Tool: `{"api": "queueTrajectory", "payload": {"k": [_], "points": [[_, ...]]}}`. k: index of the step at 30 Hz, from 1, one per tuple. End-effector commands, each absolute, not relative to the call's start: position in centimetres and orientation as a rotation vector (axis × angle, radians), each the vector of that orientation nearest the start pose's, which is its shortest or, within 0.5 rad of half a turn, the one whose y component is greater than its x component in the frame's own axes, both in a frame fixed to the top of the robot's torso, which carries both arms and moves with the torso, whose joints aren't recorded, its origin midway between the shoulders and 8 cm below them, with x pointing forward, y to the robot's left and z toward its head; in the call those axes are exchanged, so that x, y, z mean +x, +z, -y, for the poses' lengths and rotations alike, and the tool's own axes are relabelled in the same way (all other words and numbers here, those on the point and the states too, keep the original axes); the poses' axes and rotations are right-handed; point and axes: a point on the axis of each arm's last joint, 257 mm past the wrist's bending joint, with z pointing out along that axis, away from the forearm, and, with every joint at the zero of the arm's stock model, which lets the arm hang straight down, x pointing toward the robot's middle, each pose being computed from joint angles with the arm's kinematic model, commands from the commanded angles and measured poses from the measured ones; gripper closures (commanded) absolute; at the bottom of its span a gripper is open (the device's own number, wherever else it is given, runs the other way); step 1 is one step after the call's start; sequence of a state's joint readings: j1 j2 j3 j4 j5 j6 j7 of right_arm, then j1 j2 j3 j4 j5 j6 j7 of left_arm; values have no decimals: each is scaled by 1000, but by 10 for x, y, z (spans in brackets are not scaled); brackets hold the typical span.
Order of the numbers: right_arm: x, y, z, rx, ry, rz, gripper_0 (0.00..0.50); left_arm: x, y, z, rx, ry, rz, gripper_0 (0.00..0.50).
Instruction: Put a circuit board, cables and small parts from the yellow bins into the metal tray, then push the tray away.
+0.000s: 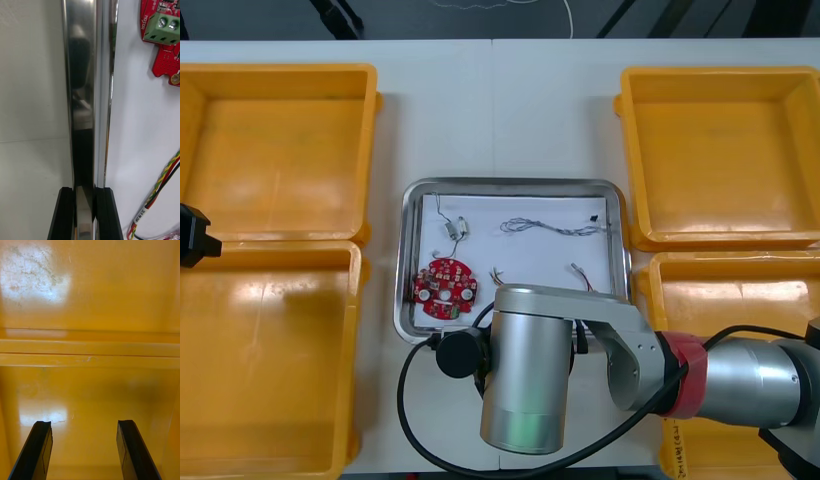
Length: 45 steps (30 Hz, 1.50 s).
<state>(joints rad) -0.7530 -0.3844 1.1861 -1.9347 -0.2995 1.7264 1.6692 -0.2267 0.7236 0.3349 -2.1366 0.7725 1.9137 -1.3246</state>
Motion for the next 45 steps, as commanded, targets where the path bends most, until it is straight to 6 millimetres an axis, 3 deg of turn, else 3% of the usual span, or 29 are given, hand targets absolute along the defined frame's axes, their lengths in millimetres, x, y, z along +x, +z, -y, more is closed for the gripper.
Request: {"api": "queueTrajectory", "payload": {"k": [1, 26, 45], "points": [[370, -295, 11, -1941, -581, -1882, 500, 390, -139, -396, 82, 121, -2606, 0], [394, -258, 10, -1942, -590, -1869, 500, 390, -139, -396, 82, 121, -2606, 0], [439, -243, 7, -1877, -620, -1901, 500, 390, -139, -396, 82, 121, -2606, 0]]}}
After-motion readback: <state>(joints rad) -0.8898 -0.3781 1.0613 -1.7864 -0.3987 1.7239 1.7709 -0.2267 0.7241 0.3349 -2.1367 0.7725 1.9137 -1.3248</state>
